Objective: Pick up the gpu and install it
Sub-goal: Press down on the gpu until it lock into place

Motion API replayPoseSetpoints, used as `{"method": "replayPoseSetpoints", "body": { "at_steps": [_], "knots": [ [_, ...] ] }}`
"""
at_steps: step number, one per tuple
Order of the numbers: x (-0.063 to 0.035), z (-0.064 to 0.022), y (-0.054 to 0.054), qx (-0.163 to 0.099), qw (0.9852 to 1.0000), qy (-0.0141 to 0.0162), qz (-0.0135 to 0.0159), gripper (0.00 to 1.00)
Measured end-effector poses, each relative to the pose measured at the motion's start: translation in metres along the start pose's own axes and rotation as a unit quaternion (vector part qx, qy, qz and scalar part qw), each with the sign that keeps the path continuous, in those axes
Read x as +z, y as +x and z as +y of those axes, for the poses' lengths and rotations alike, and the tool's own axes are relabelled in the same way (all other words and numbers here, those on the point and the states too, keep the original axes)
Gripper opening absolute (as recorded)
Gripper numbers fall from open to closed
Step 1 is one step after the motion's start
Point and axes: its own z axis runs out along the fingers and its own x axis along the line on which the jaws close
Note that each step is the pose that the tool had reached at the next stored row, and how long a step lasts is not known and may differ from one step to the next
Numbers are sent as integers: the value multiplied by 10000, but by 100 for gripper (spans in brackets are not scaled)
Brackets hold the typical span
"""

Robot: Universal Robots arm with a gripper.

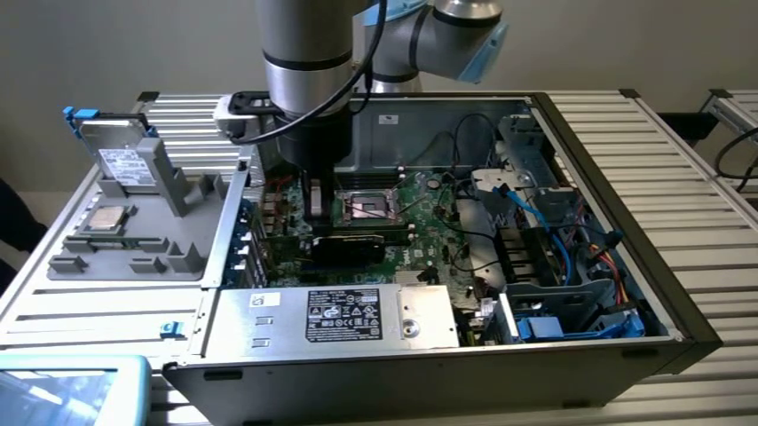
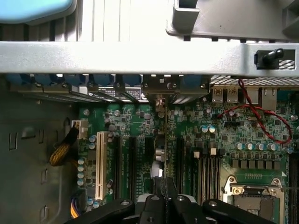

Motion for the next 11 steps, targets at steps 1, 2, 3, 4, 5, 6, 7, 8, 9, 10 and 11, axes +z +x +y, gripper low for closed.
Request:
{"method": "replayPoseSetpoints", "body": {
  "at_steps": [1, 2, 3, 4, 5, 6, 7, 8, 9, 10, 11],
  "knots": [
    [7, 0, -1, 0, 10000, 1, 0, 12],
    [12, 2, -2, 1, 10000, 1, 0, 12],
    [19, 3, -2, 0, 10000, 2, 0, 12],
    [27, 5, -2, 0, 10000, 3, 0, 12],
    [35, 6, -3, 0, 10000, 3, 0, 12],
    [44, 6, -3, 0, 10000, 3, 0, 12],
    [57, 6, -4, 0, 10000, 4, 0, 12],
    [71, 6, -4, 0, 10000, 3, 2, 12],
    [84, 7, -4, 0, 10000, 1, 6, 12],
    [100, 6, -5, -1, 10000, 2, 6, 12],
    [119, 6, -6, 0, 10000, 4, 2, 12]
  ]
}}
